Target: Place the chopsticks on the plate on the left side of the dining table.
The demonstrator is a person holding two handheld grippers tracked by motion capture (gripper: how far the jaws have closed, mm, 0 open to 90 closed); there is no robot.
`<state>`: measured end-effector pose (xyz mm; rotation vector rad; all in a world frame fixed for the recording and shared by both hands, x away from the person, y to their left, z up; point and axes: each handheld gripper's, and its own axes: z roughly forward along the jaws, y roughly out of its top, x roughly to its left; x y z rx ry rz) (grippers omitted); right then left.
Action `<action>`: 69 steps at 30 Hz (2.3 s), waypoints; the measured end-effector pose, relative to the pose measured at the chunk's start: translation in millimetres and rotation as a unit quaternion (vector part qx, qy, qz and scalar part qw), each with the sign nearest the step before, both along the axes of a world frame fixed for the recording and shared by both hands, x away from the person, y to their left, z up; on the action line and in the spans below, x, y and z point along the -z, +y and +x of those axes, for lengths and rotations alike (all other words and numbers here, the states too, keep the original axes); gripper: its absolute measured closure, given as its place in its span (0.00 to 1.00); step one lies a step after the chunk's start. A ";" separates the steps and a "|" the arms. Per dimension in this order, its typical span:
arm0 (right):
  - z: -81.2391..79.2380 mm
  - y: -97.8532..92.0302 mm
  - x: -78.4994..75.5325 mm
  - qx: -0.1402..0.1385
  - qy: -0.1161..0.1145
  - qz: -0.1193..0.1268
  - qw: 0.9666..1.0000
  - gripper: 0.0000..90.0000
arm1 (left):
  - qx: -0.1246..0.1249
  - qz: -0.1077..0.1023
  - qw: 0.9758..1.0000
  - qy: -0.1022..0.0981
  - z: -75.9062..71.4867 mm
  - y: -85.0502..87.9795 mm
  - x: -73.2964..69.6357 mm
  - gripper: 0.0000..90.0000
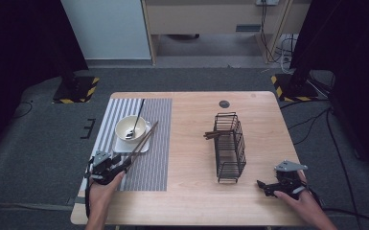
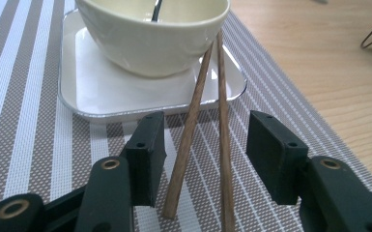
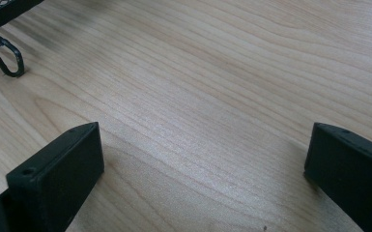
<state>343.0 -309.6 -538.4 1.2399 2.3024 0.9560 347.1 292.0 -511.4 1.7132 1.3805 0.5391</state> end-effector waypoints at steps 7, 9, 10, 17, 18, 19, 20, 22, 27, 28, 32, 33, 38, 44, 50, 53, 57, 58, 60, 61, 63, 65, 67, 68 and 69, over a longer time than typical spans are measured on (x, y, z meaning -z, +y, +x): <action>0.0 0.0 0.0 0.000 0.000 0.000 1.000 0.00 | 0.002 0.007 1.000 0.012 1.9 -0.4 2.9 0.51; -0.1 0.0 0.0 0.000 0.000 0.000 1.000 0.00 | 0.004 0.007 1.000 0.015 2.2 -1.1 3.2 0.50; -0.1 0.0 0.0 0.000 0.000 0.000 1.000 0.00 | 0.005 0.008 1.000 0.017 2.4 -1.5 3.5 0.50; -0.1 0.1 0.0 0.001 0.000 0.000 1.000 0.00 | 0.011 0.014 1.000 0.025 4.5 -4.0 6.3 0.48; -0.1 0.1 0.0 0.001 0.000 0.000 1.000 0.00 | 0.011 0.016 0.999 0.027 4.9 -4.2 6.8 0.48; -0.2 0.2 0.0 0.001 0.000 0.000 1.000 0.00 | 0.012 0.016 0.999 0.029 5.3 -4.3 7.3 0.48; -0.2 0.2 0.0 0.001 0.000 0.000 1.000 0.00 | 0.012 0.016 0.999 0.029 5.6 -4.5 7.6 0.47; -0.2 0.2 0.0 0.001 0.000 0.000 1.000 0.00 | 0.013 0.016 0.999 0.030 6.1 -5.0 8.0 0.47; -0.2 0.0 -0.1 0.000 0.000 0.000 1.000 0.00 | 0.015 0.020 0.999 0.032 7.5 -7.2 8.9 0.45; -0.2 0.1 0.0 0.001 0.000 0.000 1.000 0.00 | 0.015 0.022 0.999 0.034 7.9 -7.6 9.2 0.45; -0.3 0.1 -0.1 0.001 0.001 0.000 1.000 0.00 | 0.016 0.026 0.999 0.038 10.0 -9.2 10.9 0.44; -0.3 0.2 -0.1 0.001 0.001 0.000 1.000 0.00 | 0.016 0.027 0.999 0.039 10.4 -9.5 11.2 0.44; -0.4 0.2 -0.1 0.001 0.001 0.000 1.000 0.00 | 0.018 0.037 0.998 0.047 11.2 -11.6 12.7 0.45; -0.4 0.3 0.0 0.001 0.001 0.000 1.000 0.00 | 0.016 0.040 0.998 0.051 11.8 -12.6 13.5 0.46; -0.4 0.4 0.0 0.002 0.001 0.000 1.000 0.00 | 0.015 0.044 0.997 0.055 13.2 -12.5 14.6 0.47; -0.4 0.3 -0.1 0.001 0.001 0.000 1.000 0.00 | 0.015 0.045 0.997 0.055 13.4 -13.8 14.8 0.48; -0.4 0.3 -0.1 0.001 0.001 0.000 1.000 0.00 | 0.016 0.049 0.997 0.057 13.9 -14.7 15.1 0.51; -0.4 0.3 -0.1 0.001 0.001 0.000 1.000 0.00 | 0.015 0.050 0.997 0.058 14.0 -14.9 15.3 0.52; -0.4 0.3 -0.1 0.001 0.001 0.000 1.000 0.00 | 0.014 0.052 0.997 0.058 14.3 -15.2 15.5 0.53; -0.4 0.3 -0.1 0.001 0.001 0.000 1.000 0.00 | 0.014 0.053 0.997 0.058 14.3 -15.2 15.5 0.54; -0.4 0.4 -0.1 0.002 0.001 0.000 1.000 0.00 | 0.013 0.056 0.997 0.058 14.5 -15.3 15.4 0.55; -0.4 0.3 -0.1 0.001 0.001 0.000 1.000 0.00 | 0.010 0.058 0.997 0.058 14.6 -15.4 15.5 0.56; -0.4 0.3 -0.1 0.001 0.001 0.000 1.000 0.00 | 0.008 0.061 0.996 0.058 14.7 -15.2 15.6 0.58; -0.4 0.4 -0.1 0.002 0.001 0.000 1.000 0.00 | 0.007 0.062 0.996 0.059 14.8 -15.0 15.5 0.59; -0.4 0.4 -0.1 0.001 0.001 0.000 1.000 0.00 | 0.006 0.063 0.996 0.059 14.9 -14.9 15.4 0.59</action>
